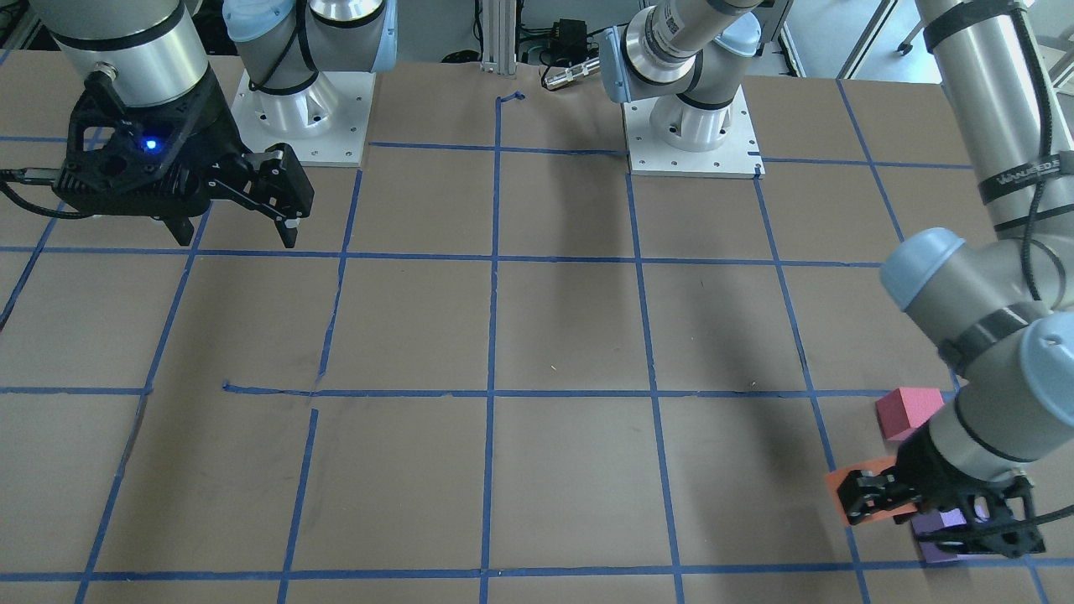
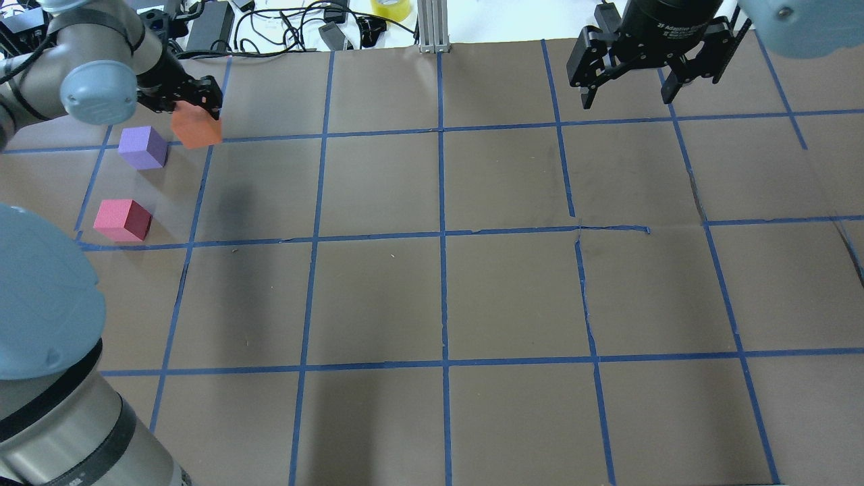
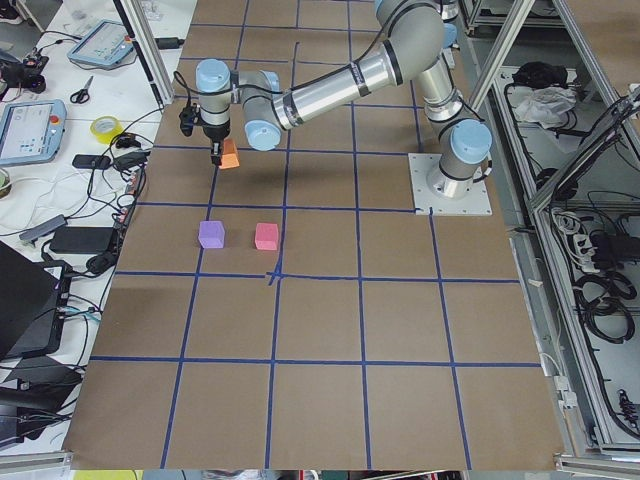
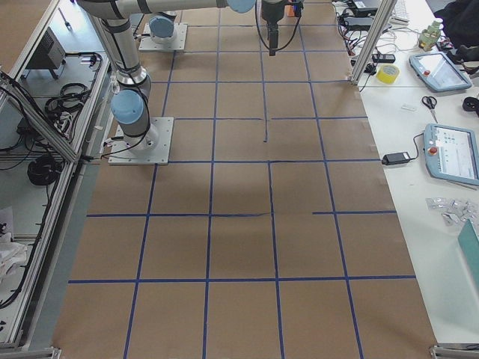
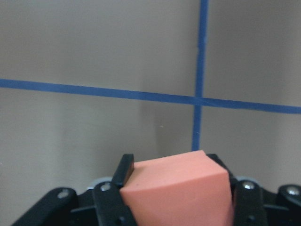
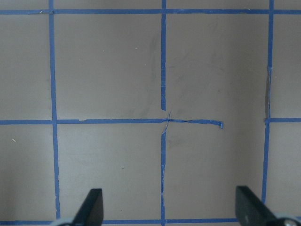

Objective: Arrange blocks in a line
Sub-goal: 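Carry the orange block with the left gripper between the purple and pink blocks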

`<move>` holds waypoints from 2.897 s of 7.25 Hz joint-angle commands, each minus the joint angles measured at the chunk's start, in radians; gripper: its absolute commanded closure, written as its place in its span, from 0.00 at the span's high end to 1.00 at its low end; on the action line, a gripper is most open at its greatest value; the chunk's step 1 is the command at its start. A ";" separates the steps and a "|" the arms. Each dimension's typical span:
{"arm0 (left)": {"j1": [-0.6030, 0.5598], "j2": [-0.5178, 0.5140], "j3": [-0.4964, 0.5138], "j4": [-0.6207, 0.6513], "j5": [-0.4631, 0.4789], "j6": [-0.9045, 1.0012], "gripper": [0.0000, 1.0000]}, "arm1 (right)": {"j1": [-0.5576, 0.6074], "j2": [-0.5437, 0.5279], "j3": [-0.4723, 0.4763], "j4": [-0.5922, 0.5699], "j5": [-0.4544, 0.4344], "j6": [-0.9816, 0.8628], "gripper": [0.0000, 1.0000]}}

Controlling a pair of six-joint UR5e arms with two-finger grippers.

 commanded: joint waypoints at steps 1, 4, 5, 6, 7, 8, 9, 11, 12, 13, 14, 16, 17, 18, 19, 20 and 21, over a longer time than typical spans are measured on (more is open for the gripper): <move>0.139 -0.005 -0.019 -0.004 -0.008 0.210 0.00 | 0.001 0.001 0.002 0.003 -0.001 -0.003 1.00; 0.152 -0.034 -0.024 0.022 -0.014 0.306 0.00 | 0.001 0.001 0.000 -0.016 0.002 0.000 1.00; 0.160 -0.037 -0.030 0.022 -0.013 0.328 0.00 | -0.003 0.008 0.002 -0.073 -0.001 -0.004 1.00; 0.181 -0.037 -0.035 0.024 -0.016 0.330 0.00 | -0.003 0.007 0.002 -0.078 -0.001 -0.003 1.00; 0.196 -0.037 -0.039 0.024 -0.020 0.357 0.00 | -0.003 0.007 0.002 -0.077 0.000 0.005 1.00; 0.198 -0.037 -0.044 0.025 -0.032 0.360 0.00 | -0.003 0.007 0.002 -0.078 -0.001 0.007 1.00; 0.198 -0.038 -0.055 0.025 -0.036 0.357 0.00 | -0.006 -0.001 0.002 -0.061 -0.003 0.010 1.00; 0.198 -0.043 -0.075 0.059 -0.062 0.359 0.00 | -0.008 -0.001 0.002 -0.064 -0.003 0.013 1.00; 0.198 -0.044 -0.085 0.064 -0.062 0.357 0.00 | -0.008 -0.001 0.002 -0.061 0.000 0.013 1.00; 0.198 -0.051 -0.087 0.088 -0.060 0.364 0.00 | -0.006 -0.001 0.002 -0.057 0.000 0.011 1.00; 0.200 -0.058 -0.087 0.090 -0.060 0.365 0.00 | -0.006 -0.001 0.002 -0.058 0.002 0.011 1.00; 0.232 -0.075 -0.087 0.102 -0.063 0.373 0.00 | -0.006 -0.006 0.002 -0.054 0.011 0.011 1.00; 0.232 -0.078 -0.087 0.103 -0.062 0.373 0.00 | -0.006 -0.003 0.002 -0.049 0.012 0.011 1.00; 0.232 -0.080 -0.092 0.103 -0.062 0.371 0.00 | -0.009 -0.004 0.002 -0.044 0.009 0.011 1.00; 0.232 -0.081 -0.107 0.103 -0.063 0.362 0.00 | -0.008 -0.003 0.002 -0.031 0.006 0.011 1.00; 0.232 -0.081 -0.111 0.105 -0.062 0.362 0.00 | -0.009 -0.001 0.002 -0.030 0.000 0.008 1.00; 0.232 -0.081 -0.115 0.108 -0.063 0.362 0.00 | -0.008 -0.003 0.002 -0.026 0.000 0.008 1.00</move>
